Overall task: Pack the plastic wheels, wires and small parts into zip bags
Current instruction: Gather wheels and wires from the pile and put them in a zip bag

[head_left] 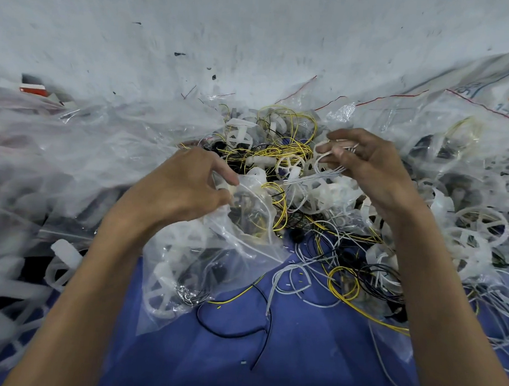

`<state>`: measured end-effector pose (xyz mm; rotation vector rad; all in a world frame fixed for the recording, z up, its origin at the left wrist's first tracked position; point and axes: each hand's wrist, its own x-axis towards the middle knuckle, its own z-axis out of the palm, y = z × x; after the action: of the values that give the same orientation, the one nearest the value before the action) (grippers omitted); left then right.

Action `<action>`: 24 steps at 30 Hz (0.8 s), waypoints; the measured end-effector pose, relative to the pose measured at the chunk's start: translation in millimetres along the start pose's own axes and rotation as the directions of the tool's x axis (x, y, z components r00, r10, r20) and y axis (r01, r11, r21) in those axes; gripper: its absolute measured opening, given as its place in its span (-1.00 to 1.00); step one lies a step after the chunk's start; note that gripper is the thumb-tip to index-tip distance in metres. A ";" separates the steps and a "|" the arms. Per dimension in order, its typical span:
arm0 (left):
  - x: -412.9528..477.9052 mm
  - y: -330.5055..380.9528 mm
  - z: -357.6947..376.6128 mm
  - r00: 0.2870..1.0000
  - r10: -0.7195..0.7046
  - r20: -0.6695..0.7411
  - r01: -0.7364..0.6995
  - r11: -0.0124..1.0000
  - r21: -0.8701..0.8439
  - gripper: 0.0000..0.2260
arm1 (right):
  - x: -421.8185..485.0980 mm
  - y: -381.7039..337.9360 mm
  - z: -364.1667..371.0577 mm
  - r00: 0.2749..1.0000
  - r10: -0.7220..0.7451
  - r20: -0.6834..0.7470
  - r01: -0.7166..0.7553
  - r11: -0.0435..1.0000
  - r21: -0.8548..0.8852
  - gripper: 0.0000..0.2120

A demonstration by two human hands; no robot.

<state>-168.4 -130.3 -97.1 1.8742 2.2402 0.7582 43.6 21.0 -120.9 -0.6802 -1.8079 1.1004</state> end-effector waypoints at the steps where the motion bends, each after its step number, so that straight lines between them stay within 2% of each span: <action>1: -1.3 1.6 -1.6 1.000 0.010 -0.001 -0.010 1.000 -0.021 -0.79 | -0.1 0.5 -0.2 1.000 0.009 0.013 -0.009 1.000 -0.024 -0.81; 6: -7.7 4.8 -4.7 0.995 0.061 0.081 -0.057 0.997 -0.059 -0.78 | 1.5 10.8 -5.2 0.994 0.097 0.042 -0.090 0.986 -0.143 -0.87; 9: -8.8 3.5 -4.4 0.986 0.074 0.150 -0.073 0.997 -0.015 -0.79 | 3.0 21.4 -6.7 0.996 0.080 0.037 -0.064 0.945 -0.320 -0.86; 12: -8.9 0.8 -4.9 0.973 0.068 0.221 -0.075 0.997 0.023 -0.81 | 4.3 30.5 -13.2 0.986 0.152 0.069 -0.092 0.840 -0.535 -0.86; 15: -8.5 -2.0 -5.8 0.973 0.056 0.226 -0.066 0.997 0.041 -0.79 | 4.5 37.1 -21.5 0.958 0.258 0.128 -0.098 0.711 -0.697 -0.82; 19: -8.3 -1.7 -6.7 0.971 0.051 0.234 -0.063 0.997 0.044 -0.78 | 2.0 40.1 -22.5 0.938 0.326 0.121 -0.108 0.604 -0.790 -0.85; 24: -9.0 -2.5 -7.5 0.974 0.057 0.220 -0.071 0.996 0.058 -0.77 | 3.9 41.1 -18.4 0.924 0.369 0.097 -0.110 0.502 -0.858 -0.79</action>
<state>-171.6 -141.3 -93.6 1.9607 2.1022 0.4657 58.4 50.2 -151.9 -1.4562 -2.5547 0.3867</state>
